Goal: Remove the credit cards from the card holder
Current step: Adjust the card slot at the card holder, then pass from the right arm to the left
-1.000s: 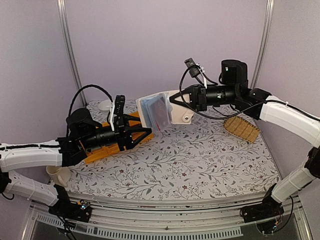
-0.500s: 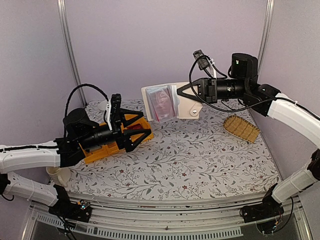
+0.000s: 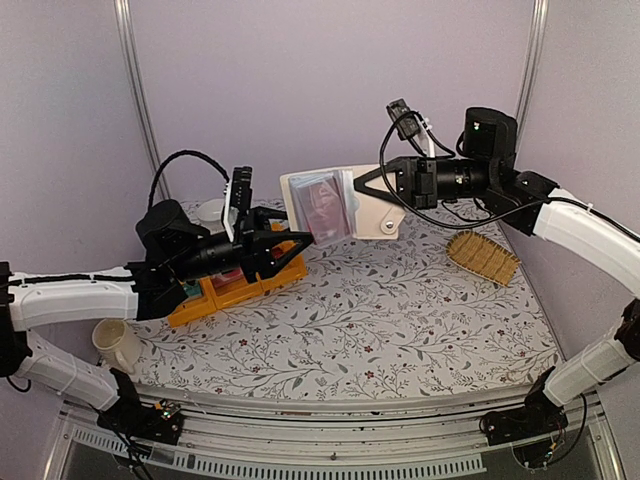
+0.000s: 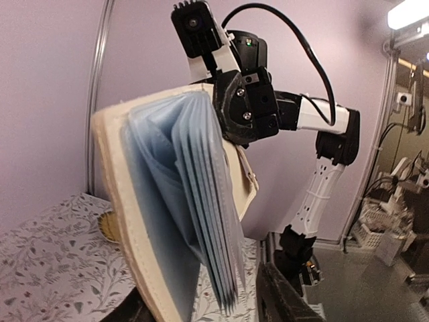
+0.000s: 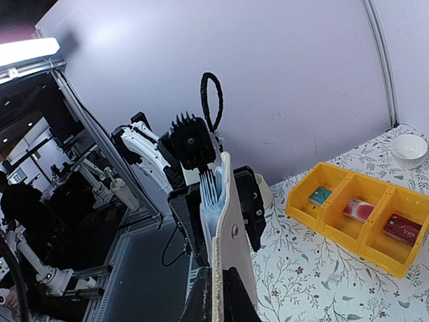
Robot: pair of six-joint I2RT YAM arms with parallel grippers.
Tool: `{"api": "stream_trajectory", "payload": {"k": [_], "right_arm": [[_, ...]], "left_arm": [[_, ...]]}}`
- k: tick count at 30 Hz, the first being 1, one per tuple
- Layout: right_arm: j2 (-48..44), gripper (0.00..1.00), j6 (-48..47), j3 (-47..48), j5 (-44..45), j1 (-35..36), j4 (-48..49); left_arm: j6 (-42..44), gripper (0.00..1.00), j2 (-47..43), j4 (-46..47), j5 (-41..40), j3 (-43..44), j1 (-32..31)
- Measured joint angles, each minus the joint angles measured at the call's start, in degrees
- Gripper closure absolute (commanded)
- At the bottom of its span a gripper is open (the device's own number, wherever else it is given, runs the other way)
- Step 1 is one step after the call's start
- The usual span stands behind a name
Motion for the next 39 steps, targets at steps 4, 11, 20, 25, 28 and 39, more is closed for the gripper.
{"api": "stream_trajectory", "payload": {"k": [4, 11, 20, 25, 28, 39], "right_arm": [[-0.2, 0.98, 0.0, -0.8, 0.0, 0.0, 0.5], [-1.1, 0.99, -0.1, -1.5, -0.3, 0.0, 0.8], [-1.9, 0.99, 0.1, -2.8, -0.4, 0.0, 2.3], [-2.1, 0.99, 0.7, -3.6, -0.7, 0.0, 3.7], [-2.1, 0.99, 1.1, -3.8, -1.0, 0.0, 4.3], [-1.3, 0.99, 1.5, -3.9, -1.7, 0.5, 5.7]], "left_arm": [[-0.9, 0.67, 0.7, 1.2, 1.7, 0.4, 0.1], [-1.2, 0.84, 0.6, 2.9, 3.1, 0.3, 0.1], [-0.8, 0.80, 1.8, -1.6, -2.1, 2.3, 0.1], [-0.2, 0.69, 3.6, -2.8, -4.2, 3.8, -0.3], [0.3, 0.57, 4.4, -3.0, -5.1, 4.4, -0.6], [-0.8, 0.52, 4.8, 0.0, -3.3, 4.3, -1.0]]}}
